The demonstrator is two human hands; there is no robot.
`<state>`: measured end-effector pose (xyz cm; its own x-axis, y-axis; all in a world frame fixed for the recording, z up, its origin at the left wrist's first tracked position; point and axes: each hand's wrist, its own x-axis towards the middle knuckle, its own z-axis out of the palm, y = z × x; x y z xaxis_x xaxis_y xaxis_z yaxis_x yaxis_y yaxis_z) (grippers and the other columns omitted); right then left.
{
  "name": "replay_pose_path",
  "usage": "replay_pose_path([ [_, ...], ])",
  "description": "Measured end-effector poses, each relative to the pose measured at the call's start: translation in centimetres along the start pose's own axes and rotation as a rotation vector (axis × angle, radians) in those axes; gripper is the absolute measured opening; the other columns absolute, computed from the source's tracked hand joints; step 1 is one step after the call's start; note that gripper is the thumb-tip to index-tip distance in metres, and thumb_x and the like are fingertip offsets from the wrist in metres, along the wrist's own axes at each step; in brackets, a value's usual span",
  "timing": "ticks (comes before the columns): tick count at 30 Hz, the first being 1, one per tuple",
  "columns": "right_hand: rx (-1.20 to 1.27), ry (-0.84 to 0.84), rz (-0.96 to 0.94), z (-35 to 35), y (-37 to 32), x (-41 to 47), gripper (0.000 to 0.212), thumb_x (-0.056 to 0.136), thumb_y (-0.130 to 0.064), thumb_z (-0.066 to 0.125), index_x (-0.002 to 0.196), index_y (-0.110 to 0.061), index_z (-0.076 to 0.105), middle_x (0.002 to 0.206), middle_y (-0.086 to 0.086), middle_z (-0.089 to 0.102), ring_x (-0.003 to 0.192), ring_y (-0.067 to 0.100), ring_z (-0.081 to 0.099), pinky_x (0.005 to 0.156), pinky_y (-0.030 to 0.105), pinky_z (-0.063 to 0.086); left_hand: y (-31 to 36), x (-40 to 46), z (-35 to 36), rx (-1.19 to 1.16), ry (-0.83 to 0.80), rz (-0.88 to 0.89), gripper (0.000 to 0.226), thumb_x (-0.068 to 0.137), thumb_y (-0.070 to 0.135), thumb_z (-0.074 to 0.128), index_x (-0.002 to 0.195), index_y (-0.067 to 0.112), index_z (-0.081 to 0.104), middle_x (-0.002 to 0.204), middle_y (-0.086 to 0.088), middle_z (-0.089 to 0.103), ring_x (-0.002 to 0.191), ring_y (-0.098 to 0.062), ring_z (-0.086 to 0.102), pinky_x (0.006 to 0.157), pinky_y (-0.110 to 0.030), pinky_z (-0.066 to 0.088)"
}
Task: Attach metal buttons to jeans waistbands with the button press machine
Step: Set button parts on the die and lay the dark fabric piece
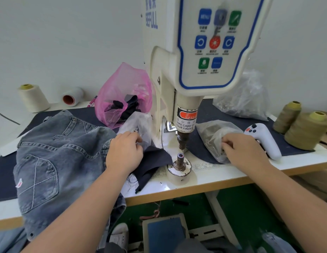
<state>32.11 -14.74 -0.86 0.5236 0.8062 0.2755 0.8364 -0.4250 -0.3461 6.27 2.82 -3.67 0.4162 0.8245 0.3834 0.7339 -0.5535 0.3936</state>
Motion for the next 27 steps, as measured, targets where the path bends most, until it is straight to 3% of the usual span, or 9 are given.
replay_pose_path([
  [5, 0.154, 0.156, -0.047, -0.1, -1.1, -1.2, 0.012, 0.094, -0.018, 0.062, 0.083, -0.017, 0.067, 0.072, -0.010, 0.063, 0.072, 0.012, 0.059, 0.070, 0.039, 0.052, 0.0, 0.1, 0.1, -0.008, 0.016, 0.006, 0.018, 0.085, 0.009, 0.059, 0.100, 0.012, 0.069, 0.105, -0.004, 0.068, 0.101, -0.029, 0.055, 0.089, -0.040, 0.042],
  [7, 0.233, 0.221, -0.085, -0.1, -2.4, -2.1, 0.010, 0.091, -0.016, 0.067, 0.082, -0.021, 0.069, 0.071, -0.015, 0.063, 0.072, 0.006, 0.060, 0.070, 0.032, 0.052, -0.1, 0.1, 0.1, -0.010, 0.023, 0.011, 0.018, 0.086, 0.010, 0.059, 0.100, 0.013, 0.069, 0.105, -0.003, 0.068, 0.101, -0.028, 0.055, 0.088, -0.039, 0.041],
  [9, 0.318, 0.253, -0.097, 0.0, -3.9, -3.0, 0.016, 0.088, -0.016, 0.070, 0.079, -0.029, 0.068, 0.066, -0.016, 0.062, 0.069, 0.002, 0.061, 0.065, 0.015, 0.047, -0.1, 0.2, 0.2, -0.003, 0.022, 0.016, 0.018, 0.085, 0.009, 0.058, 0.100, 0.013, 0.068, 0.105, -0.003, 0.067, 0.100, -0.028, 0.055, 0.087, -0.039, 0.041],
  [11, 0.531, 0.187, -0.020, 0.3, -5.4, -3.9, 0.022, 0.086, -0.019, 0.071, 0.072, -0.035, 0.066, 0.068, -0.013, 0.066, 0.070, 0.000, 0.062, 0.064, 0.011, 0.047, -0.2, 0.2, 0.2, -0.001, 0.021, 0.016, 0.019, 0.085, 0.009, 0.058, 0.101, 0.013, 0.068, 0.105, -0.003, 0.066, 0.100, -0.028, 0.055, 0.087, -0.040, 0.041],
  [15, 0.871, 0.017, 0.019, 0.9, -8.1, -5.6, 0.027, 0.086, -0.016, 0.073, 0.081, -0.042, 0.069, 0.073, -0.008, 0.070, 0.062, 0.006, 0.064, 0.059, 0.020, 0.051, -0.1, 0.1, 0.2, 0.003, 0.018, 0.009, 0.020, 0.085, 0.009, 0.058, 0.101, 0.014, 0.068, 0.107, -0.003, 0.066, 0.101, -0.028, 0.055, 0.088, -0.040, 0.042],
  [21, 1.171, -0.018, 0.182, 1.1, -9.6, -5.9, 0.027, 0.084, -0.004, 0.074, 0.074, -0.029, 0.074, 0.060, -0.001, 0.066, 0.049, 0.011, 0.055, 0.049, 0.019, 0.046, -0.1, 0.0, 0.1, 0.009, 0.009, 0.009, 0.020, 0.086, 0.009, 0.057, 0.103, 0.014, 0.068, 0.109, -0.003, 0.065, 0.102, -0.027, 0.055, 0.090, -0.041, 0.043],
  [27, 1.349, -0.098, 0.358, 1.5, -10.7, -5.8, 0.030, 0.082, 0.001, 0.075, 0.073, -0.028, 0.078, 0.066, 0.003, 0.069, 0.054, 0.012, 0.058, 0.054, 0.025, 0.048, -0.1, -0.1, 0.1, 0.016, 0.005, 0.004, 0.021, 0.087, 0.010, 0.057, 0.104, 0.013, 0.068, 0.110, -0.003, 0.065, 0.103, -0.028, 0.055, 0.090, -0.040, 0.042],
])
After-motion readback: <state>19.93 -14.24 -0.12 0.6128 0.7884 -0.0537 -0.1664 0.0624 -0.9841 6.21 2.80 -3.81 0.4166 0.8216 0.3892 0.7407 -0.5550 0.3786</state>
